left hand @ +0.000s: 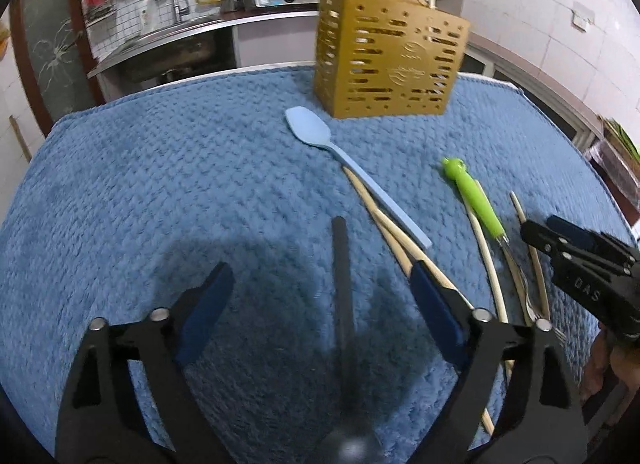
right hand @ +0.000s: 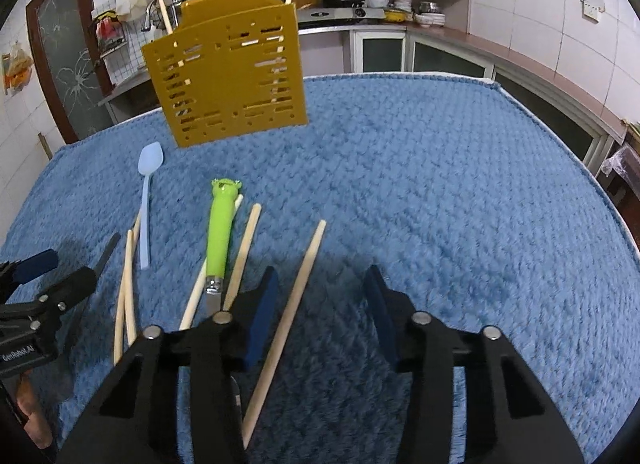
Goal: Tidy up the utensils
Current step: 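Grasp the dark-handled metal spoon with the left gripper while the right gripper grasps a chopstick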
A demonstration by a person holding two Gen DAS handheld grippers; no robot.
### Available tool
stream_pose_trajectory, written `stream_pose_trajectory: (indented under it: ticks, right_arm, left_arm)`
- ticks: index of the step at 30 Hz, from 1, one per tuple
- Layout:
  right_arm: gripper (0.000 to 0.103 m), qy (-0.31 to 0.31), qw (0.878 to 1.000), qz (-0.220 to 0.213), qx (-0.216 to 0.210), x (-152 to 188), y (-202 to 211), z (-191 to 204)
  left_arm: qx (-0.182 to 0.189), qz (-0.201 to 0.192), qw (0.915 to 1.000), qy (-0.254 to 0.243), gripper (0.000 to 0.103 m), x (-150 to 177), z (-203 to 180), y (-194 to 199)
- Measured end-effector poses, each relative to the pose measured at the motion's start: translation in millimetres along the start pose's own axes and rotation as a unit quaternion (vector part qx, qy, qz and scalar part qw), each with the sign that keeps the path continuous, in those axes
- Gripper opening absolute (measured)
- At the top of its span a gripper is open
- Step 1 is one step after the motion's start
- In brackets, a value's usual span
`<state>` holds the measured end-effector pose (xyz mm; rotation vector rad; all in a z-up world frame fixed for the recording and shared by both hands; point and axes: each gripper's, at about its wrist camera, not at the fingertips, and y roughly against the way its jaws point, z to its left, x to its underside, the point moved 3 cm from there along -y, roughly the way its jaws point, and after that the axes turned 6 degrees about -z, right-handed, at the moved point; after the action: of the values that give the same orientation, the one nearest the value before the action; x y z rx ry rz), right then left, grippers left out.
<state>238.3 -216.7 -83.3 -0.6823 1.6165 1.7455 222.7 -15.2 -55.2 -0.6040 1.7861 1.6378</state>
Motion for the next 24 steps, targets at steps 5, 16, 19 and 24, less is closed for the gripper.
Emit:
stream_pose_trajectory:
  ticks: [5,16,19,24]
  right_arm:
    - [0.028,-0.004,1.0,0.007,-0.01,-1,-2,1]
    - [0.02,0.003,0.999,0.043,0.004,-5,-11,12]
    - [0.02,0.003,0.998,0.056,0.016,-10,-15,15]
    - [0.02,-0.009,0.998,0.064,0.02,-14,-18,13]
  left_arm:
    - [0.011,0.019,0.9997,-0.008,0.054,2,-5,-8]
    - [0.014,0.046,0.9989,-0.004,0.045,0,-4,-21]
    - [0.006,0.055,0.9983,-0.017,0.045,-4,-7,-26]
    - [0.003,0.062,0.9979,-0.017,0.039,-9,-7,-30]
